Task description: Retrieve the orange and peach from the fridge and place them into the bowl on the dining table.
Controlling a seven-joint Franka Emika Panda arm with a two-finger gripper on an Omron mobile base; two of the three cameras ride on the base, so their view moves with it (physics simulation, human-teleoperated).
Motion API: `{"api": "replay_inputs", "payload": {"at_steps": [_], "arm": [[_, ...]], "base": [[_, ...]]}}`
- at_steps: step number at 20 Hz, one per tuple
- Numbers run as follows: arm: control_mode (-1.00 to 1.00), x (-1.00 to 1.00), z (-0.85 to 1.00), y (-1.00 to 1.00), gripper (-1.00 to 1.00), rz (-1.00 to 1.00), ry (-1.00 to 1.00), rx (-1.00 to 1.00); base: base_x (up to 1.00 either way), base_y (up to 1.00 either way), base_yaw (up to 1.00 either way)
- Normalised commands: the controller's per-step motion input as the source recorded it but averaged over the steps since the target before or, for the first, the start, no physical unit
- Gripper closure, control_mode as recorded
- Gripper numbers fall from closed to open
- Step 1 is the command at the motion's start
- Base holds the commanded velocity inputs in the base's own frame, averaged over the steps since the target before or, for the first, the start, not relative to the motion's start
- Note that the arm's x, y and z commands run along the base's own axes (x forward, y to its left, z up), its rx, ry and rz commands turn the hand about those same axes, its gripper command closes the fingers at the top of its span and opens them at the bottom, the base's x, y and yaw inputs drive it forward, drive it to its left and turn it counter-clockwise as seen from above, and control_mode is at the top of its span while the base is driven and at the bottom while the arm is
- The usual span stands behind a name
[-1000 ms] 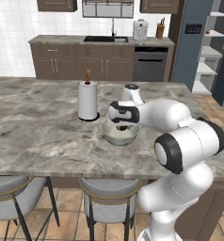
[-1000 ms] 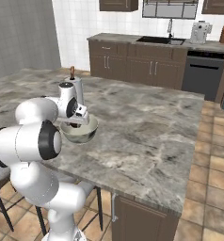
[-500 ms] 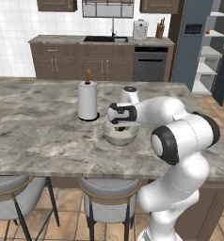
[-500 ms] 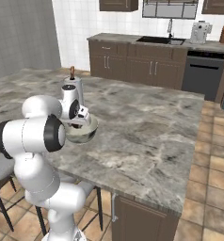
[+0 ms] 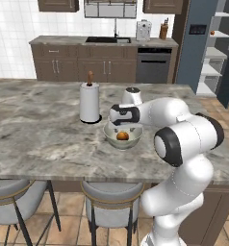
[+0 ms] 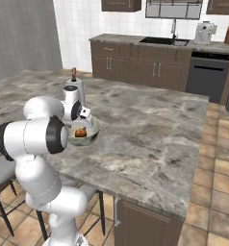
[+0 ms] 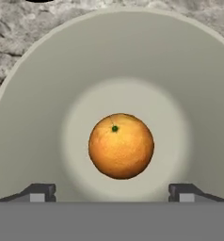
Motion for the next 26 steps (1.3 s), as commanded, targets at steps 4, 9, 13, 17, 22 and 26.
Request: {"api": "replay_inputs", "payload": {"at_steps": [4, 9, 13, 17, 22, 26], "arm": [[-1.00, -0.32, 0.20, -0.06, -1.00, -0.01, -0.05, 0.00], [-1.00, -0.97, 0.51, -0.23, -1.00, -0.02, -0.30, 0.00], [-1.00, -1.00, 0.64, -0.37, -1.00, -0.05, -0.36, 0.00], [-1.00, -1.00, 0.74, -0.42, -1.00, -0.02, -0.39, 0.00], [-1.00, -1.00, 0.96, -0.39, -1.00, 0.00, -0.32, 0.00], [-1.00, -1.00, 1.00, -0.22, -1.00, 0.00, -0.13, -0.01]], "base": [[0.00, 0.00, 0.00], [0.00, 0.00, 0.00], [0.00, 0.00, 0.00], [0.00, 0.00, 0.00], [0.00, 0.00, 0.00], [0.00, 0.00, 0.00]]}}
